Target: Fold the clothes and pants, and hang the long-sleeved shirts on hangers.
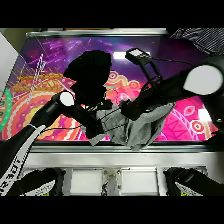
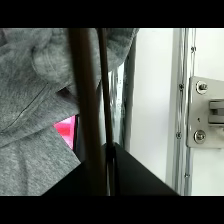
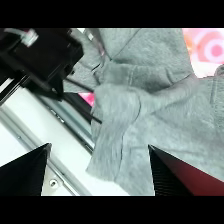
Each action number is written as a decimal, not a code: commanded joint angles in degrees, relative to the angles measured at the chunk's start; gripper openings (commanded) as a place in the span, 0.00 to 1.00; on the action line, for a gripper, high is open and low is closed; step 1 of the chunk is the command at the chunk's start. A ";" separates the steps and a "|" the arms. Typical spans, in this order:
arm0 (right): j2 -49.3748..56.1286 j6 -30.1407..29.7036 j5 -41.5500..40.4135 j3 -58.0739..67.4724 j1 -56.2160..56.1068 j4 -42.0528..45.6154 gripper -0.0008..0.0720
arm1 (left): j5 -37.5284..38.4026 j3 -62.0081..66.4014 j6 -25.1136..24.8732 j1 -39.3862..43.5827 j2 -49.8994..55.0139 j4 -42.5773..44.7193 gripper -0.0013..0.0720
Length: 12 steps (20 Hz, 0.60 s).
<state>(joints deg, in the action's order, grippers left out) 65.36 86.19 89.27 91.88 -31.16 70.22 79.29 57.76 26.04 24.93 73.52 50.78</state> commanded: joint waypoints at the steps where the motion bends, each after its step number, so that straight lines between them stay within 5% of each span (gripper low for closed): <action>1: -0.96 -7.06 5.55 0.57 5.92 -0.92 0.95 | 0.20 0.02 -0.11 -0.02 0.00 0.22 0.04; 6: -0.52 -20.65 4.44 0.55 11.91 -11.98 0.95 | 0.17 0.02 -0.11 -0.02 0.00 0.57 0.04; 10: -0.52 -23.41 0.98 0.55 11.91 -11.72 0.95 | 0.15 0.02 -0.11 -0.02 0.00 0.57 0.04; 12: -0.52 -31.15 1.79 0.37 13.49 -11.54 0.95 | 0.13 0.02 -0.13 -0.02 0.00 0.61 0.04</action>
<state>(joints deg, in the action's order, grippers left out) 64.84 63.46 91.50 92.33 -19.22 59.64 79.44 57.76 25.93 24.95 73.52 51.33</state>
